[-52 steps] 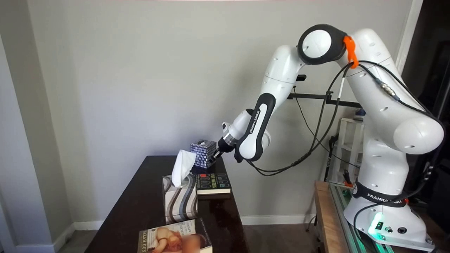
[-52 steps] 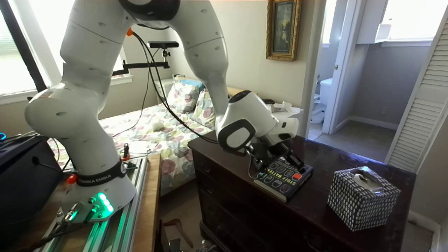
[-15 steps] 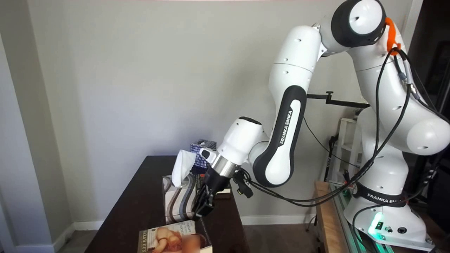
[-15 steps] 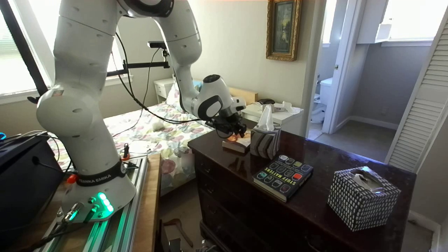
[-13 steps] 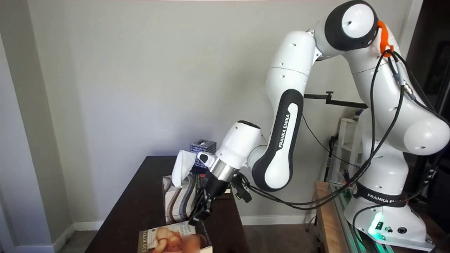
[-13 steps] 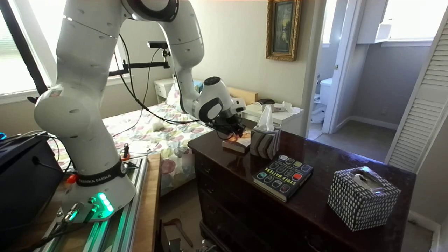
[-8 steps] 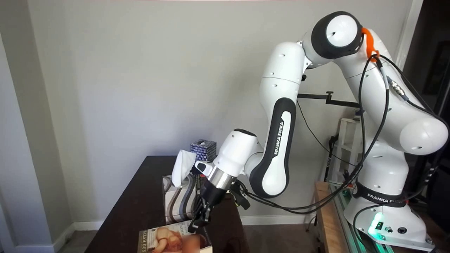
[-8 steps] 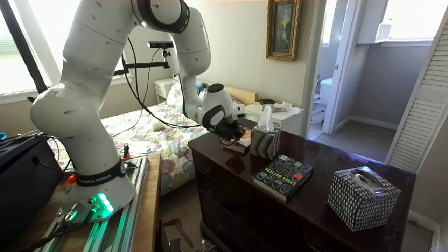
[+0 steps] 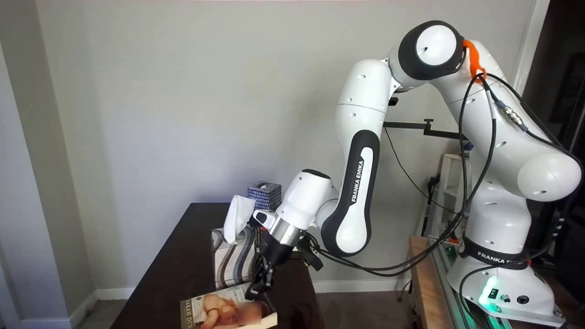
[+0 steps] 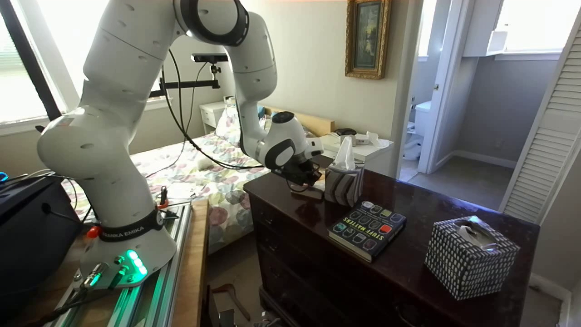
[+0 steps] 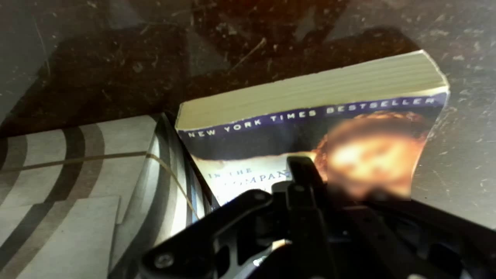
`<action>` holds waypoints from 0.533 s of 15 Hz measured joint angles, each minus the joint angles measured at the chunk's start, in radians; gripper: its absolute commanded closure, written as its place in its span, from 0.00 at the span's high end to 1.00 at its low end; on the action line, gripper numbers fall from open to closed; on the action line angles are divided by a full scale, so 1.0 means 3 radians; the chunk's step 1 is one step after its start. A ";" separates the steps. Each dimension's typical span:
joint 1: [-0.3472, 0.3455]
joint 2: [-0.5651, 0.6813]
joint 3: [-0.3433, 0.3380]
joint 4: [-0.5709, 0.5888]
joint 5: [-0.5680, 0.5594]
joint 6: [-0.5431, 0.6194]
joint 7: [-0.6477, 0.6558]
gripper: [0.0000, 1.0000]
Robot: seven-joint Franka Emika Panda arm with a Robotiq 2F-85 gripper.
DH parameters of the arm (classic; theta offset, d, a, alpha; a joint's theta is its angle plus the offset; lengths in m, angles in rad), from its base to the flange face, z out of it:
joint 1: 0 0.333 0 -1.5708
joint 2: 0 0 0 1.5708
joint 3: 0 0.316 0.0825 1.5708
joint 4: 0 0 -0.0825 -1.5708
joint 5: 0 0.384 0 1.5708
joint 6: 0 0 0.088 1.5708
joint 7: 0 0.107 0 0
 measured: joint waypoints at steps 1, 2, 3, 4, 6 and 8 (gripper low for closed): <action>-0.0019 -0.0011 0.0000 -0.0001 -0.0012 -0.0030 -0.0002 0.00; -0.0044 -0.0029 0.0002 -0.0007 -0.0023 -0.0071 -0.0004 0.00; -0.0073 -0.0049 0.0003 -0.0015 -0.0031 -0.0116 -0.0006 0.00; -0.0112 -0.0071 0.0013 -0.0029 -0.0040 -0.0160 -0.0006 0.00; -0.0218 -0.0123 0.0050 -0.0080 -0.0046 -0.0244 -0.0008 0.00; -0.0315 -0.0193 0.0078 -0.0154 -0.0047 -0.0332 -0.0026 0.00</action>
